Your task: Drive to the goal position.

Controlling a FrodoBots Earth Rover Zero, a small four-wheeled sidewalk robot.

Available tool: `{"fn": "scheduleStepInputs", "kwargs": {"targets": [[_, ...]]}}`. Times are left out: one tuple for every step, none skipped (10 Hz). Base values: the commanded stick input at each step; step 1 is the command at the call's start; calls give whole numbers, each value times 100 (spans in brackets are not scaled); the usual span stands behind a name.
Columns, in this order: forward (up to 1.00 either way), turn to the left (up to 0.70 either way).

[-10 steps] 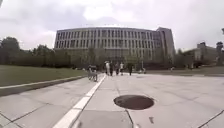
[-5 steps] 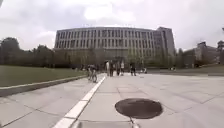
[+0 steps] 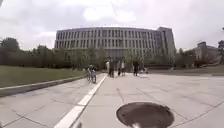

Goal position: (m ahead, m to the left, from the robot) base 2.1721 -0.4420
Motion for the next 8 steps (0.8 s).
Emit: {"fn": "scheduleStepInputs", "kwargs": {"targets": [[70,0],[70,0],[70,0],[70,0],[70,0],[70,0],[70,0],[70,0]]}}
